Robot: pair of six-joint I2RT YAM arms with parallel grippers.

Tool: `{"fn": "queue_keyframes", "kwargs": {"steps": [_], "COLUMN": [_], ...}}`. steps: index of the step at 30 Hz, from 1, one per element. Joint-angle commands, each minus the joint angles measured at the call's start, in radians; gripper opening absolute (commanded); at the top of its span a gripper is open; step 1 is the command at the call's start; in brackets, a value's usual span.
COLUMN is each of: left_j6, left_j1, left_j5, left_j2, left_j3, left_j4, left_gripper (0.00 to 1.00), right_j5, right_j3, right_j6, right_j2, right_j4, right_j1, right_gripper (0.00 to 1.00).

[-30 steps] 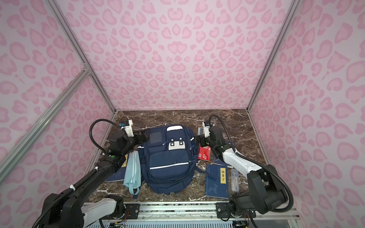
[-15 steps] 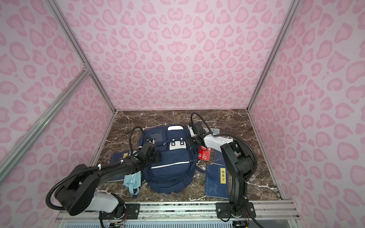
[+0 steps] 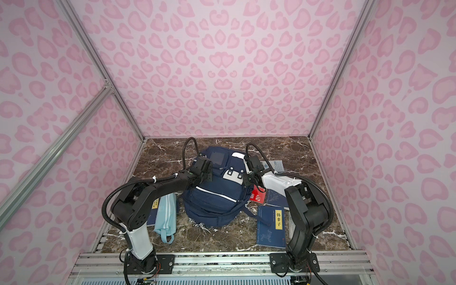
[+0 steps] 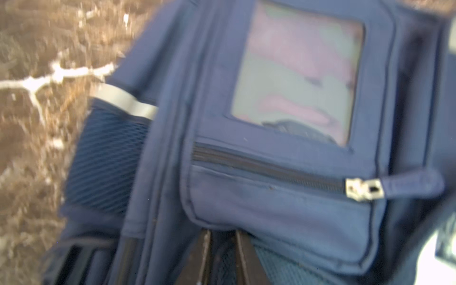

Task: Pack books, pencil case, and school supplies into a backpack
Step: Rotate the student bag at the center of the table.

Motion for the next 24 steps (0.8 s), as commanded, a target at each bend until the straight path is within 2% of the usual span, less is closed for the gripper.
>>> {"fn": "queue_keyframes", "kwargs": {"steps": [1, 3, 5, 6, 7, 9, 12, 15, 18, 20, 21, 24], "left_j6": [0.023, 0.034, 0.041, 0.042, 0.043, 0.038, -0.023, -0.102, -0.139, -0.170, -0.193, -0.200], "left_j1": [0.002, 0.004, 0.004, 0.003, 0.004, 0.003, 0.000, -0.038, -0.104, -0.126, -0.127, -0.117], "left_j5": [0.086, 0.085, 0.078, 0.074, 0.071, 0.062, 0.127, 0.216, 0.158, 0.104, 0.084, 0.037], "left_j2": [0.009, 0.004, -0.029, -0.054, -0.090, -0.162, -0.330, -0.525, -0.653, -0.705, -0.721, -0.700], "left_j3": [0.103, 0.153, 0.201, 0.203, 0.195, 0.168, 0.000, -0.225, -0.389, -0.497, -0.554, -0.650], "left_j4": [0.009, -0.027, -0.048, -0.056, -0.065, -0.089, -0.085, -0.034, -0.110, -0.137, -0.128, -0.039], "left_gripper": [0.20, 0.20, 0.21, 0.24, 0.31, 0.46, 0.49, 0.57, 0.59, 0.56, 0.53, 0.47], "right_j5": [-0.159, -0.166, -0.151, -0.142, -0.136, -0.132, -0.126, -0.100, -0.083, -0.106, -0.101, -0.078], "right_j3": [-0.041, -0.059, -0.068, -0.072, -0.077, -0.090, -0.095, -0.095, -0.092, -0.069, -0.062, -0.058], "right_j6": [0.008, 0.012, 0.009, 0.012, 0.016, 0.036, 0.048, 0.052, 0.095, 0.139, 0.162, 0.234], "right_j2": [-0.053, -0.089, -0.118, -0.135, -0.149, -0.176, -0.212, -0.234, -0.203, -0.149, -0.123, -0.056], "right_j4": [-0.009, -0.008, -0.019, -0.027, -0.032, -0.034, -0.045, -0.043, -0.012, -0.011, -0.007, 0.021], "right_j1": [0.006, 0.006, 0.003, -0.001, -0.007, -0.025, -0.028, -0.010, -0.012, -0.006, 0.003, 0.013], "right_gripper": [0.21, 0.30, 0.44, 0.53, 0.59, 0.71, 0.85, 0.90, 0.92, 0.92, 0.98, 0.98]}}
